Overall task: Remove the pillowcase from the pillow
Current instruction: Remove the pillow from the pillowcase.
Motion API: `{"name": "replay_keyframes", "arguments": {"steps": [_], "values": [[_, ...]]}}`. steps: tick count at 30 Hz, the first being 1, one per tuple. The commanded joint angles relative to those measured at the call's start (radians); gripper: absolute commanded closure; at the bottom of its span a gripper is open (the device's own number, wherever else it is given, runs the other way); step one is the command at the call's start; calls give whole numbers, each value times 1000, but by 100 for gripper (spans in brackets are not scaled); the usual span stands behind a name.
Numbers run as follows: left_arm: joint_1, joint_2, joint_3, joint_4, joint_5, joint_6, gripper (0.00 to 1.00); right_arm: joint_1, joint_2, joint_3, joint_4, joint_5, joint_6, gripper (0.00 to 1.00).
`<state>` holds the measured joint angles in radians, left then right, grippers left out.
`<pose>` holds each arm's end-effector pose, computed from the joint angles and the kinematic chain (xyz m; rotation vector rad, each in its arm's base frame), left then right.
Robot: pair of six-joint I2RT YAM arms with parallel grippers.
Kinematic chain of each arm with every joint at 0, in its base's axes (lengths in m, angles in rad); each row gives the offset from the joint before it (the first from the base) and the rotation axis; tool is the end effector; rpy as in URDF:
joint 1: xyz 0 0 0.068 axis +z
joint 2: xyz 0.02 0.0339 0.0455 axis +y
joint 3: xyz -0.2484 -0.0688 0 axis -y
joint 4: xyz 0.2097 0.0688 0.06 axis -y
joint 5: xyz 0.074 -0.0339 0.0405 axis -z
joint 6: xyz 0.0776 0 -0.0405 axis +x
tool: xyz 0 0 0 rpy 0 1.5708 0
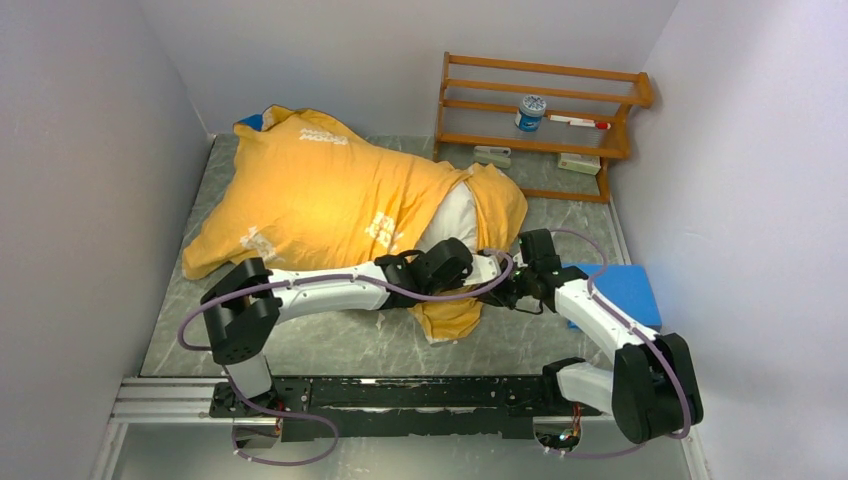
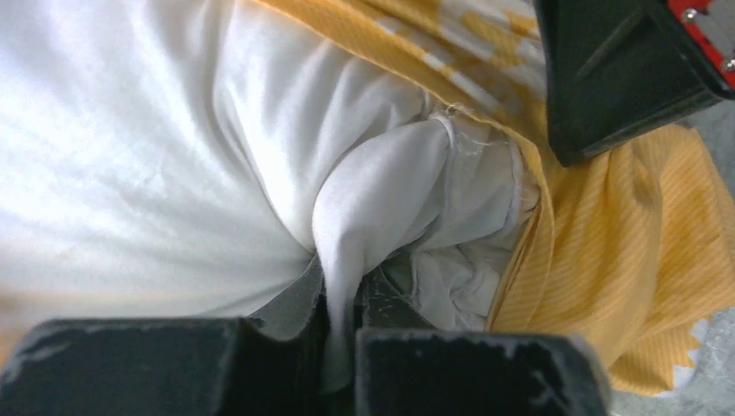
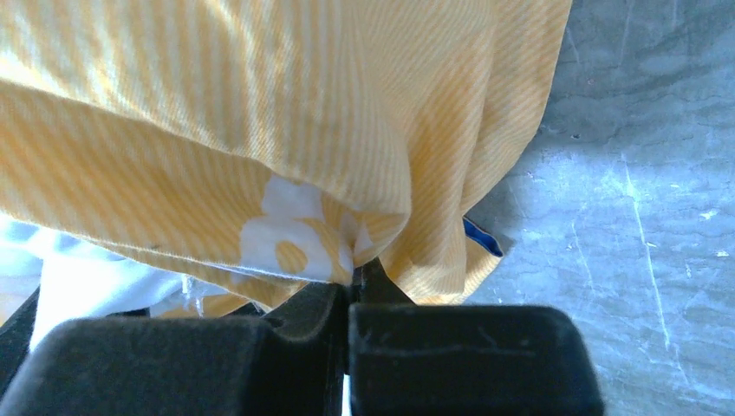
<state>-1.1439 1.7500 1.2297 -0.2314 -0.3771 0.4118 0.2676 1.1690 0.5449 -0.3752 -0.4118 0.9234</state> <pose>0.1845 -0.3366 0.2059 1.4471 1.7349 0.0513 0.1910 0.0846 0.1462 0.7251 2.6549 0.9276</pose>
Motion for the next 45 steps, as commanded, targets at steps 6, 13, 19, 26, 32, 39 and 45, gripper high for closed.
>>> {"name": "replay_keyframes", "arguments": {"steps": [6,13,19,26,32,39,45], "values": [[126,-205,112,-47,-41,-136,95,-4,50,-61,-74,87,-19,100],[174,-237,217,-167,116,-208,95,-1,81,-90,-48,68,-62,100],[173,-298,169,-205,354,-206,95,-2,127,-16,38,27,-68,100],[176,-512,61,-226,543,-285,95,-2,178,89,30,142,-37,100],[181,-645,-46,-268,546,-329,95,5,194,73,159,-38,-80,100],[181,-654,-167,-268,328,-433,95,10,-7,161,-50,21,-199,68],[179,-587,-178,-240,340,-473,95,9,-194,241,-110,55,-242,28]]}}
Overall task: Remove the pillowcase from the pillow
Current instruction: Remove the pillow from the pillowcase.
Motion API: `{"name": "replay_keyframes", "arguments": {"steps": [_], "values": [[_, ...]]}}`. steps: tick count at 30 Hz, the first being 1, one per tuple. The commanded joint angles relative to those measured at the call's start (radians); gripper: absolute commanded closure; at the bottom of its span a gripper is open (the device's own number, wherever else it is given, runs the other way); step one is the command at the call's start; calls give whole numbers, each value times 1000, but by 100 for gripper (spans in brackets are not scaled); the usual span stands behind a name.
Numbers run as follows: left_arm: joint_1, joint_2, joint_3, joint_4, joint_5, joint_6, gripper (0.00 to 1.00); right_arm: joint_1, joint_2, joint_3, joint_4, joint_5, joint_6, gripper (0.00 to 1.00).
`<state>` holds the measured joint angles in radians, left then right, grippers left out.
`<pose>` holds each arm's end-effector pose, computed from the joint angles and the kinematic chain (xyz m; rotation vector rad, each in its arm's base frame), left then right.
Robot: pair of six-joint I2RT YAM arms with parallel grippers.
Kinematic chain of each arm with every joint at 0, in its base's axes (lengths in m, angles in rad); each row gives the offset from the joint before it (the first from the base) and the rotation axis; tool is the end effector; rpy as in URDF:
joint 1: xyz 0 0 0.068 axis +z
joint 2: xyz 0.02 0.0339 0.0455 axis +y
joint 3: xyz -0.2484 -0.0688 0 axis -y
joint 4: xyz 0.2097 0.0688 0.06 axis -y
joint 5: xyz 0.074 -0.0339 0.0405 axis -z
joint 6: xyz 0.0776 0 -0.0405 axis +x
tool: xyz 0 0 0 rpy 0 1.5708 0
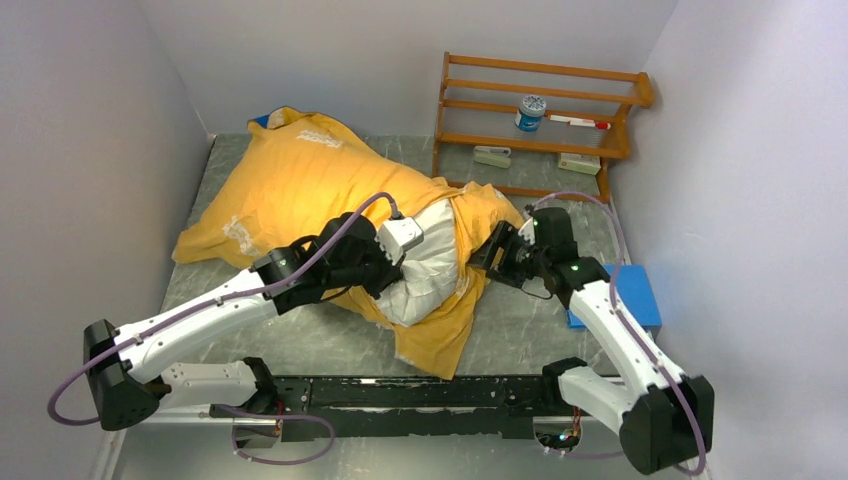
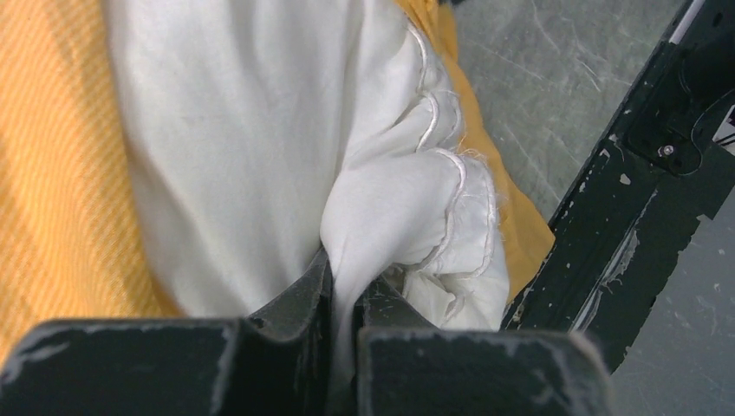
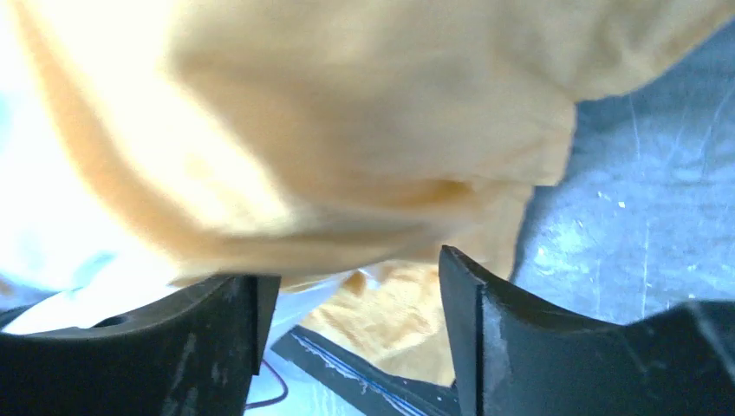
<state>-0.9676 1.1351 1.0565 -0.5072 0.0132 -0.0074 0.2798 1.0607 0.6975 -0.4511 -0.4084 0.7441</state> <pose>0.1440 -0.2108 0.2982 1.0294 1.9598 -0.5693 0.1988 0.0892 0.2063 0.3769 2.4931 0.9429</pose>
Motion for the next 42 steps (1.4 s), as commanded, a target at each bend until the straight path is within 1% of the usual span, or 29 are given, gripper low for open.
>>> {"name": "replay_keyframes", "arguments": {"steps": [1,5,7,8,11,15,17,18,19,21,22,24,26,28,30,32,34,37,39,41,42], "values": [[3,34,-2,35,-36,-52,95,-3,-95,116,-49,62,-76,26],[3,27,-9,38,26,-34,95,-4,-66,181,-102,126,-141,22],[2,5,-22,37,44,-32,95,-4,-18,203,-112,134,-165,25],[3,-7,-29,33,44,-33,95,-3,9,211,-115,135,-167,28],[2,-46,-41,8,27,-39,95,-3,79,238,-121,153,-171,46],[2,-85,-54,-26,-2,-55,95,-3,113,259,-105,189,-168,64],[3,-100,-68,-28,-11,-66,95,-4,126,276,-108,194,-170,87],[2,-106,-74,-28,-12,-72,95,-5,131,284,-113,199,-167,95],[1,-111,-79,-27,-11,-78,95,-5,133,288,-113,201,-164,100],[2,-117,-82,-31,-12,-83,95,-4,132,289,-117,230,-162,100],[2,-121,-80,-37,-12,-84,95,-4,131,292,-133,272,-156,100],[3,-137,-79,-53,-12,-92,95,-5,133,298,-174,385,-138,100],[3,-164,-83,-75,-67,-113,95,-15,142,306,-225,524,-107,100],[3,-197,-90,-99,-88,-133,95,-50,157,310,-263,591,-88,100],[2,-229,-98,-134,-95,-155,95,-106,176,296,-255,549,-96,100],[1,-270,-109,-144,-84,-188,95,-148,197,268,-202,432,-120,100],[1,-326,-127,-127,-71,-212,95,-156,233,244,-174,307,-126,100],[1,-371,-135,-125,-92,-232,95,-156,257,203,-125,144,-153,100],[1,-377,-138,-117,-99,-229,95,-156,251,195,-127,102,-172,100],[1,-364,-134,-101,-82,-226,95,-156,229,214,-160,115,-188,97],[0,-352,-130,-95,-65,-222,89,-156,209,219,-169,111,-195,94]]}}
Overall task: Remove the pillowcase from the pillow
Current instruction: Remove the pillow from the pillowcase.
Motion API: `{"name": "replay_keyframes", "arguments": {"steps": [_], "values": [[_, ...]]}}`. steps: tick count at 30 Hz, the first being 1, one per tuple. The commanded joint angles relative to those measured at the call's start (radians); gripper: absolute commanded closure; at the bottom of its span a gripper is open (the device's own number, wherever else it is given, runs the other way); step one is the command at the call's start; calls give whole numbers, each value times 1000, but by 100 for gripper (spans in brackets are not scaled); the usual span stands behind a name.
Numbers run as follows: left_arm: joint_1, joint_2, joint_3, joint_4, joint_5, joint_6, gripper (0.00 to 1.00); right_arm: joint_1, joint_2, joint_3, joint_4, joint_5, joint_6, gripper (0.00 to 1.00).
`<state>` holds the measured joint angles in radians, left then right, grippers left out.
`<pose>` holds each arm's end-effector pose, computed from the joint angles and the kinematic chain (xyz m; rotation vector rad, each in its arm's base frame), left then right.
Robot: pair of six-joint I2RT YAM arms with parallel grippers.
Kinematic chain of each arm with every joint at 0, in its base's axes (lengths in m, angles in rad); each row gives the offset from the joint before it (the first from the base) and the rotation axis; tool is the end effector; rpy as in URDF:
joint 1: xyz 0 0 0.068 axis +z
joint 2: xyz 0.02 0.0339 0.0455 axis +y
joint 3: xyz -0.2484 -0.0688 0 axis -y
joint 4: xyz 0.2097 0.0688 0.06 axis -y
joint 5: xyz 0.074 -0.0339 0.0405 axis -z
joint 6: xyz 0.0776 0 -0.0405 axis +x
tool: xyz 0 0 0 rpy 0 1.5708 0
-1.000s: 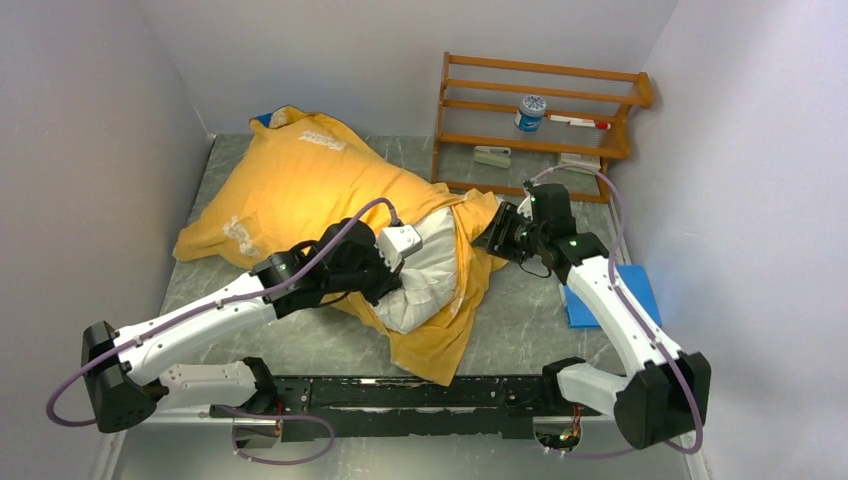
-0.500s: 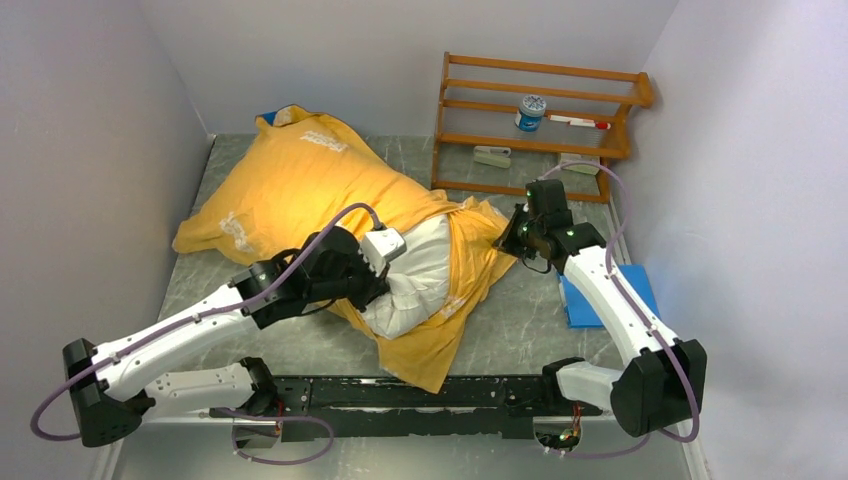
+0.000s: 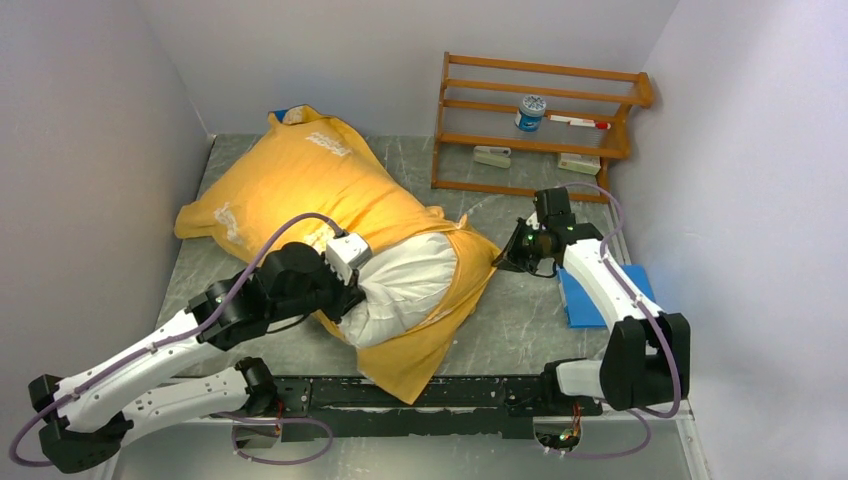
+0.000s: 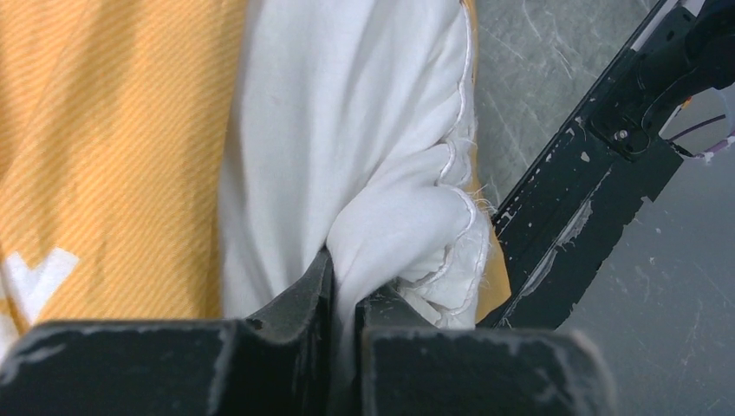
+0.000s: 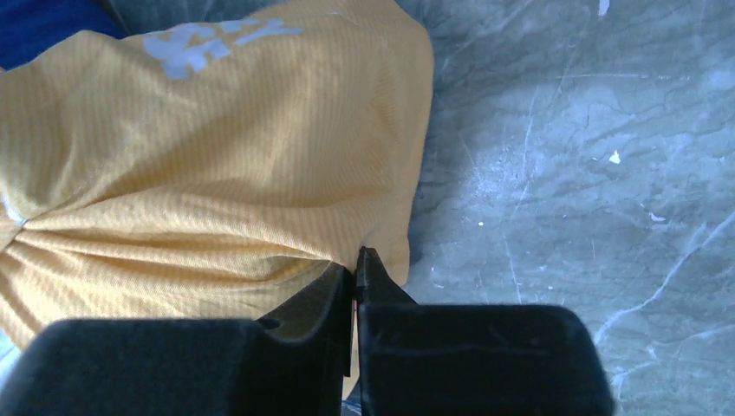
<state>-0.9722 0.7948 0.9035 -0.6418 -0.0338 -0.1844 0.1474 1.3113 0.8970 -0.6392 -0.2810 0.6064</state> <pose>0.1027 -0.1460 0.2962 0.8147 2.0147 -0.6475 0.2400 0.0574 0.1950 0.5152 2.6488 0.6172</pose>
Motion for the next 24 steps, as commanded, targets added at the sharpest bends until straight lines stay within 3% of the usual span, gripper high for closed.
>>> {"name": "replay_keyframes", "arguments": {"steps": [1,3,4,5,10,14,20,24], "values": [[5,2,31,42,-7,-44,70,-23,-64,27,16,-24,-65,89],[5,21,50,59,5,-36,38,-23,-112,32,22,-43,-73,76],[6,28,63,86,15,-26,9,-24,-138,31,34,-60,-71,71],[6,38,83,99,23,-18,4,-23,-147,31,40,-80,-70,66],[6,172,236,127,116,50,3,-22,-172,29,54,-161,-51,62],[-9,368,367,82,157,115,3,-13,-173,27,72,-204,-63,52],[-117,581,446,-9,6,149,6,39,-171,17,59,-222,-78,33],[-163,617,373,-19,-164,111,7,94,-180,-27,96,-268,-36,32]]}}
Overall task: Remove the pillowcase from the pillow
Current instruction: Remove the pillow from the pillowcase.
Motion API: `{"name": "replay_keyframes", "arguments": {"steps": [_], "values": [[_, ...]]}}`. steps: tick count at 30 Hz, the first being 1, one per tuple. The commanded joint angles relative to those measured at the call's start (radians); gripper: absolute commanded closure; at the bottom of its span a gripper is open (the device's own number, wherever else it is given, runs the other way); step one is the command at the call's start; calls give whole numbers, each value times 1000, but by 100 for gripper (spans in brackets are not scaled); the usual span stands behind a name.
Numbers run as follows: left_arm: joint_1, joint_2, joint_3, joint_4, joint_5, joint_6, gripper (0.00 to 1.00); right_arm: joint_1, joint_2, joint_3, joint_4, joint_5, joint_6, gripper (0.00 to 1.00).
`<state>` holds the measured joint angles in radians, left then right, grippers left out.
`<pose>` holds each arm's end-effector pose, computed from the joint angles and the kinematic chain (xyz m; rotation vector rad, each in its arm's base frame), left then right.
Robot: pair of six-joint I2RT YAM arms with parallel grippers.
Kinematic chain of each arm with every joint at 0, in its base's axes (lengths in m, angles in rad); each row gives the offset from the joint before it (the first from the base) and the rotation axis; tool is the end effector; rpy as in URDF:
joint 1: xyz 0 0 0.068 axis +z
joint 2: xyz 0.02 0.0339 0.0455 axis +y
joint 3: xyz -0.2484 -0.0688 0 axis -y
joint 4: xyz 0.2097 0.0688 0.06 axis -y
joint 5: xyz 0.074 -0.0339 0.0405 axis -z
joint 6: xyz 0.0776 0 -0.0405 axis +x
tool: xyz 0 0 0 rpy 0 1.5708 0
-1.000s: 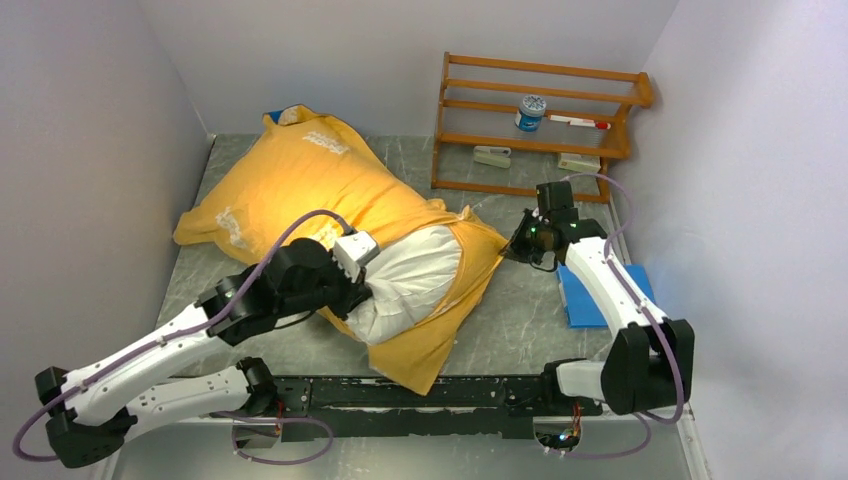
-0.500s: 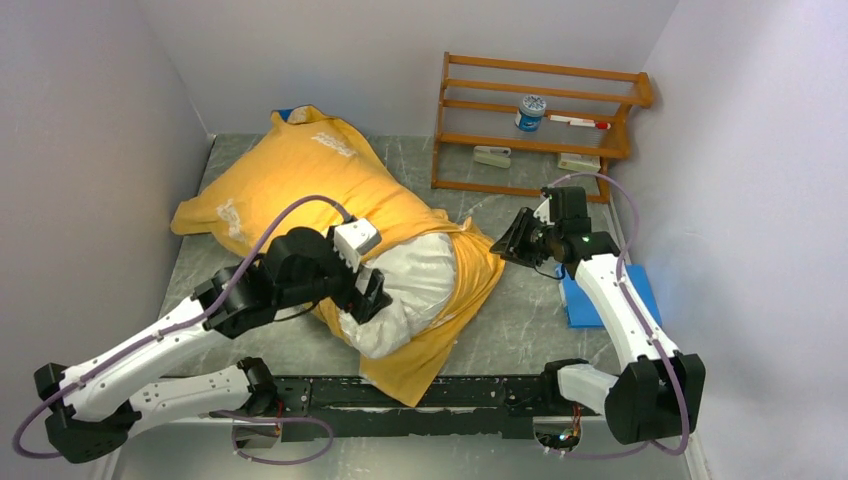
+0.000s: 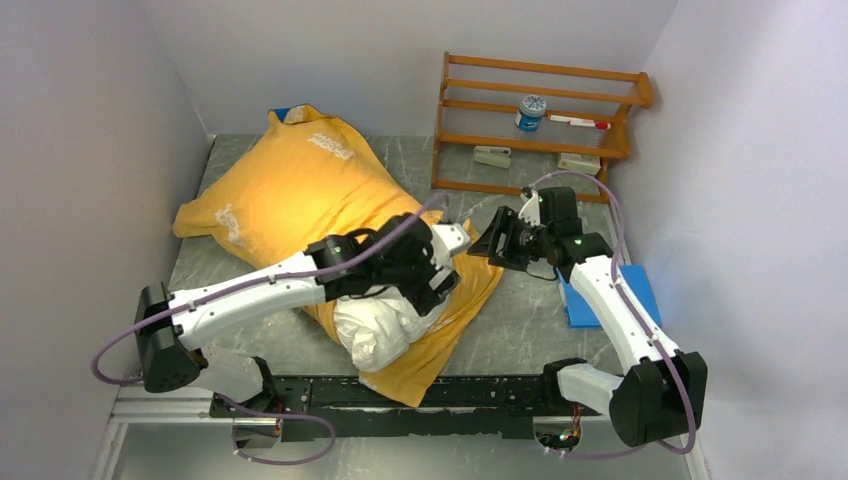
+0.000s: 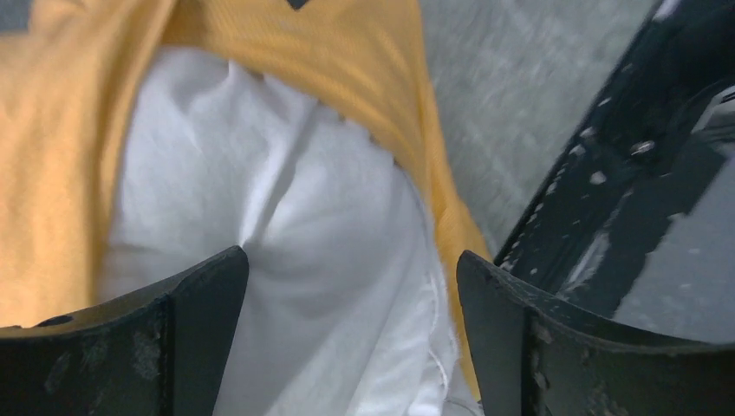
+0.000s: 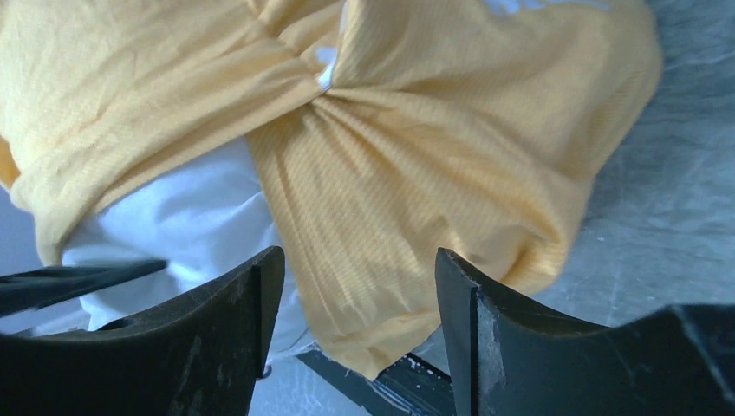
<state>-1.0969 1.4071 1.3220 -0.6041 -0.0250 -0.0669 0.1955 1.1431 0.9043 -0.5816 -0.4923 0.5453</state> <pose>0.1434 -0.2754 0.3041 1.1349 2.0331 -0.5794 0.2205 0.0810 0.2441 0.1882 2.4627 0.9261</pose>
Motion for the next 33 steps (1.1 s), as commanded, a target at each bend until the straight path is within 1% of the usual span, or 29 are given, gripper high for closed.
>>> {"name": "replay_keyframes", "arguments": {"steps": [1,6,7,10,11,13,14,15,16,17,18,19,22,25,28,31,33], "values": [[-45,9,-75,-57,-218,-16,6,82,-17,-46,51,-37,38,32],[-47,54,-151,-106,-393,-85,6,227,30,-55,67,61,88,34],[-47,64,-161,-118,-424,-95,9,250,42,-54,62,108,104,34],[-47,88,-188,-143,-488,-113,17,272,68,-53,41,219,141,40],[-48,93,-199,-144,-489,-111,23,272,73,-52,44,230,139,43],[-48,95,-219,-138,-476,-114,35,278,83,-40,42,244,133,55],[-48,91,-230,-130,-461,-117,46,286,86,-25,26,283,136,59],[-49,85,-242,-118,-447,-120,58,295,87,-14,6,326,136,65],[-49,80,-253,-106,-437,-123,66,301,88,-7,-23,381,140,75],[-49,77,-265,-99,-430,-127,74,302,90,9,-58,445,154,80],[-49,75,-272,-94,-424,-130,86,303,91,20,-96,498,156,82],[-49,75,-278,-96,-419,-132,94,303,90,30,-122,555,159,83],[-50,71,-297,-107,-418,-139,95,291,90,68,-202,738,184,87],[-51,38,-313,-116,-417,-145,95,256,87,96,-248,852,196,88],[-50,-6,-317,-121,-397,-141,95,193,92,91,-233,873,160,87],[-50,-44,-318,-125,-360,-130,95,133,125,67,-200,825,126,87],[-51,-63,-319,-125,-337,-121,95,125,156,50,-181,798,111,88]]}}
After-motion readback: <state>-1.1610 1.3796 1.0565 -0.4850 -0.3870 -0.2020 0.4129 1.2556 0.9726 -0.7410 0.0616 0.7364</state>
